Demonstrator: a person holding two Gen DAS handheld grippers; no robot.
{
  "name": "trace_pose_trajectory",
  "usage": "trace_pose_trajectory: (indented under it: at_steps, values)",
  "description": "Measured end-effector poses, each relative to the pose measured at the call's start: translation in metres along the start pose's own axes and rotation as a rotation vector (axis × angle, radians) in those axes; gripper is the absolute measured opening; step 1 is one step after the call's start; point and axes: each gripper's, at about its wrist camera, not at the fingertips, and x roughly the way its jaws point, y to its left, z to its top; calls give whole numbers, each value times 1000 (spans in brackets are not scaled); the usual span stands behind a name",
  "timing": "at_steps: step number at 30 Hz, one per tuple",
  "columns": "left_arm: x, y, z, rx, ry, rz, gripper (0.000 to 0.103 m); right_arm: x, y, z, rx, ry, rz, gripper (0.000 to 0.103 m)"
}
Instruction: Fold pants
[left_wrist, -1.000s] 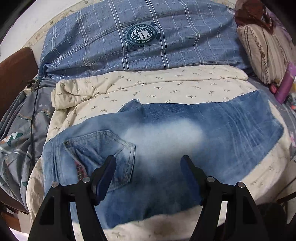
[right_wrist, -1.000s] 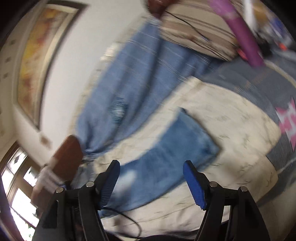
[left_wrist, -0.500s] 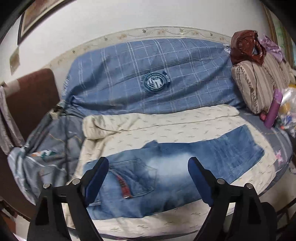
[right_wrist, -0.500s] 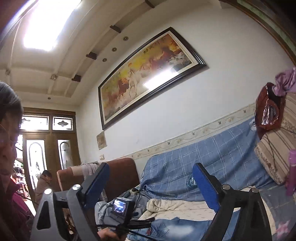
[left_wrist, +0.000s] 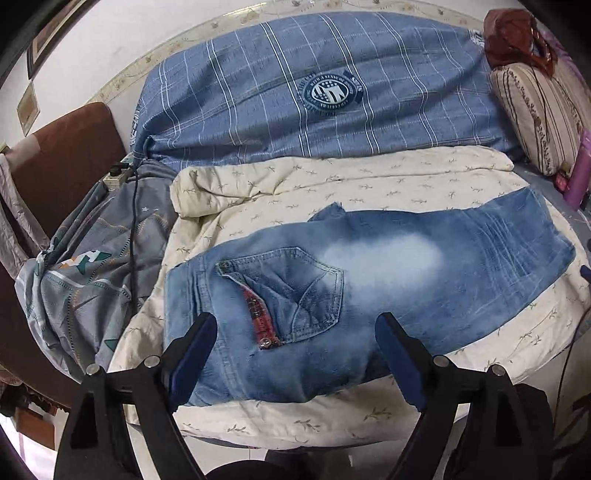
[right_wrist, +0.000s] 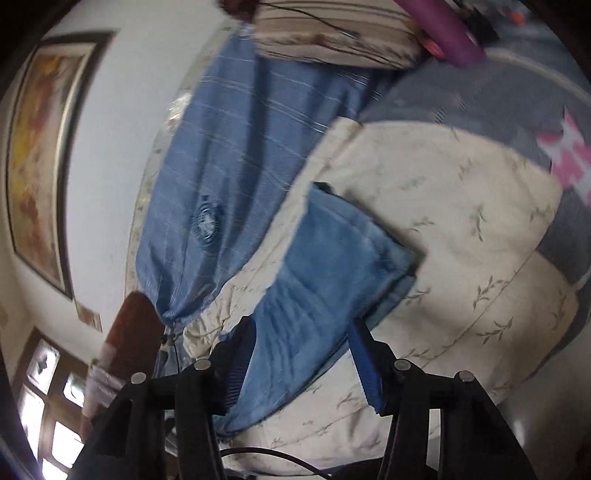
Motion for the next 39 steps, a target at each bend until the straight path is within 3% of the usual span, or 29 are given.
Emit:
trace_pose_trajectory:
  at_steps: [6, 11, 18, 21, 24, 29, 39]
  values:
    - [16, -10, 5, -7, 16, -10, 88, 19, -39, 17, 157, -10, -23, 56]
    - [29, -20, 5, 4, 37, -1, 88, 14, -41, 16, 159, -17, -26, 56]
    - [55, -8, 7, -79, 90, 29, 88, 23, -41, 23, 178, -38, -54, 56]
    - [71, -2, 5, -105, 124, 39, 86, 28, -31, 21, 121, -43, -126, 29]
    - [88, 3, -1, -125, 189, 28, 76, 32, -32, 22, 129, -46, -146, 21]
    - [97, 17, -8, -167, 224, 27, 68, 23, 1, 22, 14, -79, -174, 17]
    - [66, 39, 2, -248, 168, -38, 68, 20, 104, 8, -209, -63, -103, 14]
